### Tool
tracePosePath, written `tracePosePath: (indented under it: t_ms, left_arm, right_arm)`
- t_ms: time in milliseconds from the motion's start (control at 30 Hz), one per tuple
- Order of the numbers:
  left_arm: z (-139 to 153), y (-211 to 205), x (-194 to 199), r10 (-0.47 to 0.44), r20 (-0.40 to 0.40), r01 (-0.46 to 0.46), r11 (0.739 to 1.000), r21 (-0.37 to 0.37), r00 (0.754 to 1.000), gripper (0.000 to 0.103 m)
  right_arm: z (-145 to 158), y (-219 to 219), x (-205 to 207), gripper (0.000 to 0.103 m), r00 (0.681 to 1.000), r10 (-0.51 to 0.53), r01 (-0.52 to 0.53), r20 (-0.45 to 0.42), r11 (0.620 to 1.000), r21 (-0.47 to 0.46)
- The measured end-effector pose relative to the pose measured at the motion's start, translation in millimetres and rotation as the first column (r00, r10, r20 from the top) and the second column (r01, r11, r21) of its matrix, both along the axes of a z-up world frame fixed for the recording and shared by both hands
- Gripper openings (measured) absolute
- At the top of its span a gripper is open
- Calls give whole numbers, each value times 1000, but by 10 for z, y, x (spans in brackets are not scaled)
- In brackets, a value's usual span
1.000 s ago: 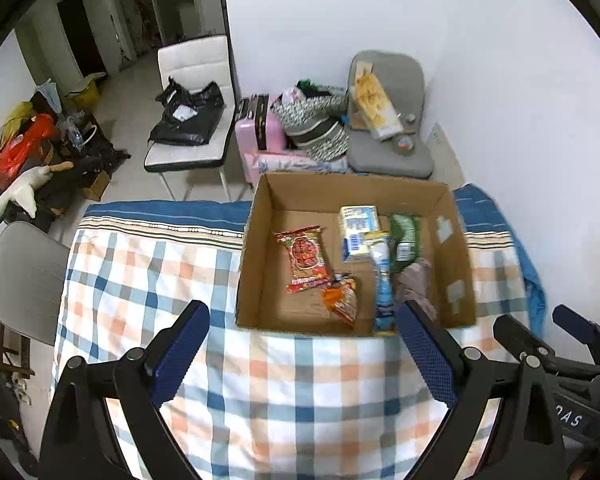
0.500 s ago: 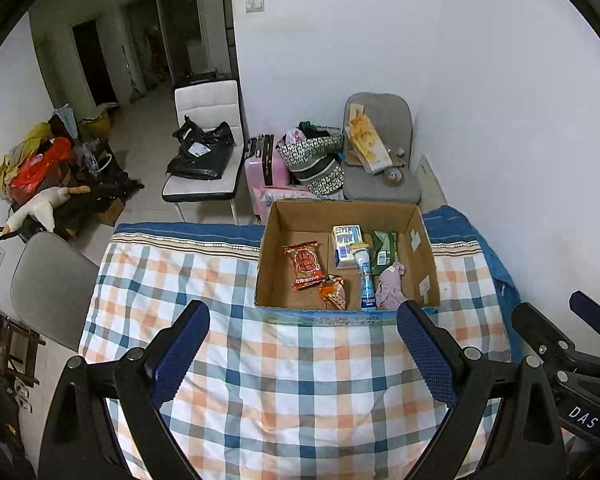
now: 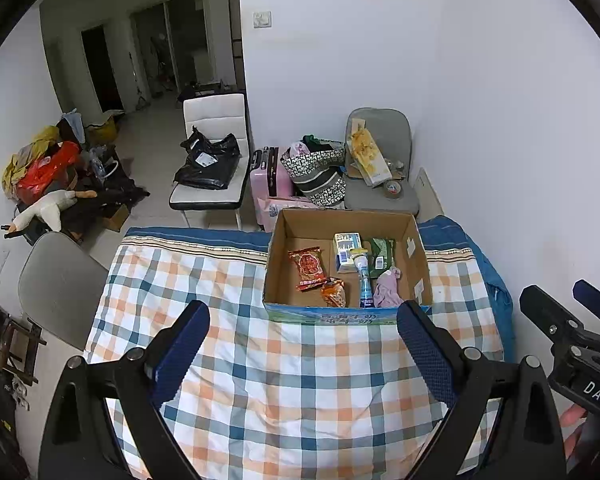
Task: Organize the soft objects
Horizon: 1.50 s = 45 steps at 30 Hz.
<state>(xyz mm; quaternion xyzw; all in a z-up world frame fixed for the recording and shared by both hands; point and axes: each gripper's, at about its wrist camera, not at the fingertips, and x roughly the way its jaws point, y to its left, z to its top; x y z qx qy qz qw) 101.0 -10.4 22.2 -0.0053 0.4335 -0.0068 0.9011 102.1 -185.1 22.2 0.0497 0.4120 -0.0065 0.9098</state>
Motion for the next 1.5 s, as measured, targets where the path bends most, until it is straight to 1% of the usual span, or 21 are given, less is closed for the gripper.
tracePosePath:
  t_ms: [533, 700, 900, 1500]
  left_arm:
    - [171, 21, -67, 5, 17, -5, 1000, 2, 1000, 96]
    - [149, 35, -74, 3, 14, -3, 1000, 5, 1000, 96]
    - [241, 25, -112, 13, 9, -13, 1000, 11, 1000, 96]
    - [217, 24, -167, 23, 15, -23, 1000, 7, 1000, 96]
  right_arm:
    - [55, 7, -76, 103, 1000, 5, -4, 13, 1000, -9]
    - [75, -13, -104, 103, 1000, 4, -3, 11, 1000, -16]
    - [65, -49, -110, 103, 1000, 5, -5, 7, 1000, -14]
    - [66, -45, -138, 103, 1000, 12, -12, 7, 1000, -10]
